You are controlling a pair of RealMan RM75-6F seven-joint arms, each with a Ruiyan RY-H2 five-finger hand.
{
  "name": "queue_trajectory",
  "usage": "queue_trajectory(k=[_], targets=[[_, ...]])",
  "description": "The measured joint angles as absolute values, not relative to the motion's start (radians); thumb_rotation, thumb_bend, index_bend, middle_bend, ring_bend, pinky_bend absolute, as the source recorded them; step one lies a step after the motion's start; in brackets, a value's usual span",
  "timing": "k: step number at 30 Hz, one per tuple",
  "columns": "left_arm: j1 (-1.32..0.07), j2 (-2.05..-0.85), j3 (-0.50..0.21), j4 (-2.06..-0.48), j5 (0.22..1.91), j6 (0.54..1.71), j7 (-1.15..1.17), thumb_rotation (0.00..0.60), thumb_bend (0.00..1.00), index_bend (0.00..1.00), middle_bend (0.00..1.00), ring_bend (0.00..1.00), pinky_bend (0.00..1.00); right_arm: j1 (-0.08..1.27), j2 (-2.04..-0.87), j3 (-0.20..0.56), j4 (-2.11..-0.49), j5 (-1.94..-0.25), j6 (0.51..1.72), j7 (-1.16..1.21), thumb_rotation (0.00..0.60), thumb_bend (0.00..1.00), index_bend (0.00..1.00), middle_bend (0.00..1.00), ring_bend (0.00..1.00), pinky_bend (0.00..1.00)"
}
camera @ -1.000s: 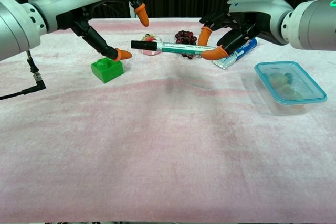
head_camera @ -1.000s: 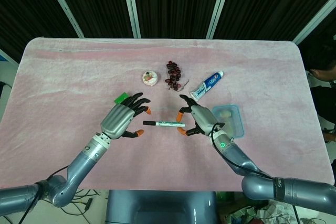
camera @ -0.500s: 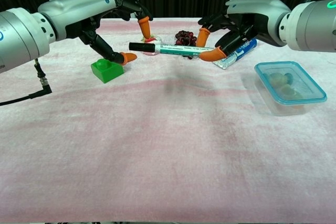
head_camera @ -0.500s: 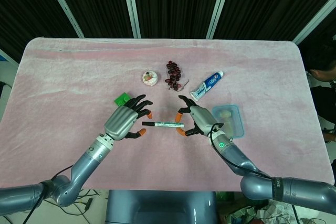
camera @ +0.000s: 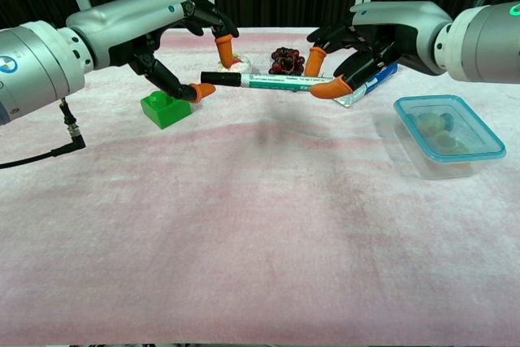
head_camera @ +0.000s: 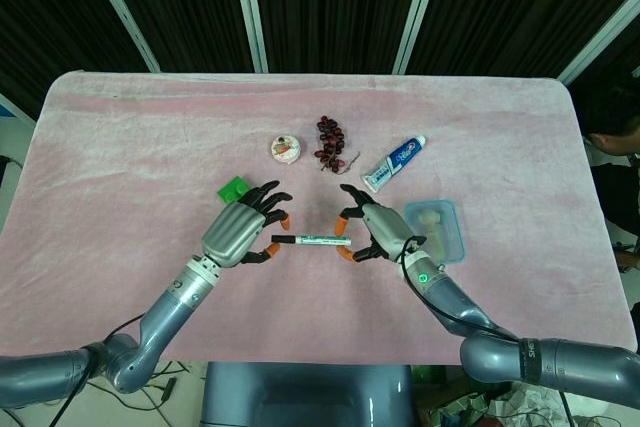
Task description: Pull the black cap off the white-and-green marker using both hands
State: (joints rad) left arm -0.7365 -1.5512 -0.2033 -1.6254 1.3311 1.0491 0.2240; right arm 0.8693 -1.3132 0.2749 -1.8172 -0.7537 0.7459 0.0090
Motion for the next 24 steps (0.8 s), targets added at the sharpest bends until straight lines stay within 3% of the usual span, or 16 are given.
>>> queue_trajectory(k=[24], targets=[[-0.742,-1.564,-0.19,-1.603,1.336,1.069,0.219,0.6,0.38,0.53,0.24,0.04,0.15,0.877,-1.3,0.259,-1.813,-0.762,0.733,0.042,0.6,0.39,0.86,0.0,0.02,0.16]])
